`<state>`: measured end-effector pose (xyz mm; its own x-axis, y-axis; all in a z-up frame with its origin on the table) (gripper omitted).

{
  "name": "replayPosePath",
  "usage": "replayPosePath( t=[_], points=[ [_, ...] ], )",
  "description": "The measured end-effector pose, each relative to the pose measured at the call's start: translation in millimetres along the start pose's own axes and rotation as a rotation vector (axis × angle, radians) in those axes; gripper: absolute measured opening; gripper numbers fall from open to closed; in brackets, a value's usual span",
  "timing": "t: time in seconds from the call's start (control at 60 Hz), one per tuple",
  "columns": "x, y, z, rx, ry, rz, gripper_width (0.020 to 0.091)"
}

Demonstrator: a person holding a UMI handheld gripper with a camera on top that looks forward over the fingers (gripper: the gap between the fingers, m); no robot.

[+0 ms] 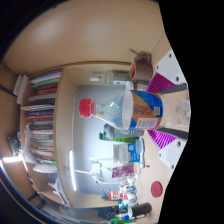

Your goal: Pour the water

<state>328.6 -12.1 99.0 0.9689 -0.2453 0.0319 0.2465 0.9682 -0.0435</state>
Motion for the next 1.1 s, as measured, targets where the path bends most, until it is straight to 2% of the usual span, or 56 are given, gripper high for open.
replayPosePath(
  t=[0.133,0.2,0.283,0.383,0.5,0.583,0.717,0.85,1.1],
  points=[
    [-13,-4,-1,0.054,-0.023,0.001,0.0491],
    [-31,-8,0,0.053,-0.014,0.079,0.0458],
    [-51,-12,4,0.043,-0.001,0.119,0.0456],
    [-81,-15,36,0.084,-0.094,0.14,0.0458],
    [-136,-12,84,0.179,-0.35,0.149,0.0459],
    [-189,-8,102,0.248,-0.625,0.171,0.0454],
    [-256,7,101,0.318,-1.11,0.218,0.0455],
    [-302,15,92,0.454,-1.58,0.175,0.0452],
    [-351,22,100,0.652,-2.058,0.074,0.0452]
  ],
)
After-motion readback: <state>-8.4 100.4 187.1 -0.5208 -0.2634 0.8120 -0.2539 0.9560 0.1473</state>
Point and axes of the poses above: the point between the fingertips, and its own axes, seen from behind it with the camera up: x to the right, z up, y forward, the way the camera looks, the point moved 9 cm from there along -y, backward, against the way the camera looks, and after that the axes turned 6 degrees about -z, right-handed, at the moved point
